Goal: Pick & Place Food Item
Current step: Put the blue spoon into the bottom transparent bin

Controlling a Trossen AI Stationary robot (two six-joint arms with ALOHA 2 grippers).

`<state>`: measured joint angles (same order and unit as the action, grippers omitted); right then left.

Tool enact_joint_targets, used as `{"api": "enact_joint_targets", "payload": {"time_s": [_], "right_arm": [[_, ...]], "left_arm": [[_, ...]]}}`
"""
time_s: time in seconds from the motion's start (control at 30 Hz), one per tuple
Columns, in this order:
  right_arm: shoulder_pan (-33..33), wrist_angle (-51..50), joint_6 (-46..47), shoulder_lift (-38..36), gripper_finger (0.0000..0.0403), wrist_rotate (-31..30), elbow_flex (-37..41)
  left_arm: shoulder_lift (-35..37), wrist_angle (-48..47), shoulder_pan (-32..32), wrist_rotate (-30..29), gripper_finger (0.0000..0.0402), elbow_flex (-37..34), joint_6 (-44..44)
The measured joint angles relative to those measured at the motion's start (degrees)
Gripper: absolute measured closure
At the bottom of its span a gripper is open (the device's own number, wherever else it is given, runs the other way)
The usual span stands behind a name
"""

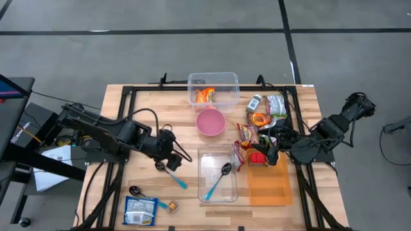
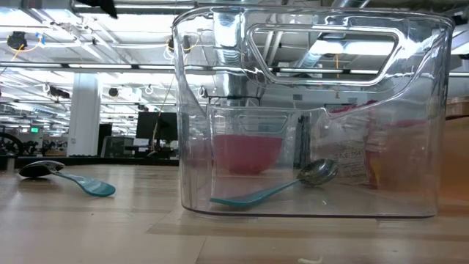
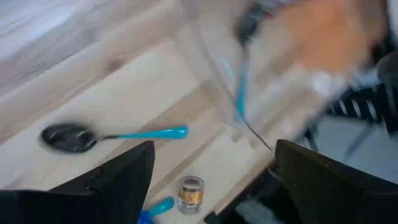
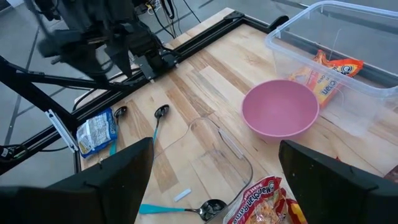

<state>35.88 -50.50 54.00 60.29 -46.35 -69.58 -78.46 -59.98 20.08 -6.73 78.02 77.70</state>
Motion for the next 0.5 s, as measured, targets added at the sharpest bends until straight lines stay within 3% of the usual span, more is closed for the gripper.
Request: {"api": "enact_joint_targets", "payload": {"time_s": [0.27,0.5], "right_arm": [[0.0,-0.1,-1.8,0.0,0.0065,0.0,0.0],[0.0,-0.1,-2.1,0.0,0.0065,0.0,0.0]], "left_arm": [[0.0,-9.4,3.6,-4.6,0.0074,0.0,18.0],[0.0,-11.5,7.7,-7.2,0.0074,-1.1,33.0]]}}
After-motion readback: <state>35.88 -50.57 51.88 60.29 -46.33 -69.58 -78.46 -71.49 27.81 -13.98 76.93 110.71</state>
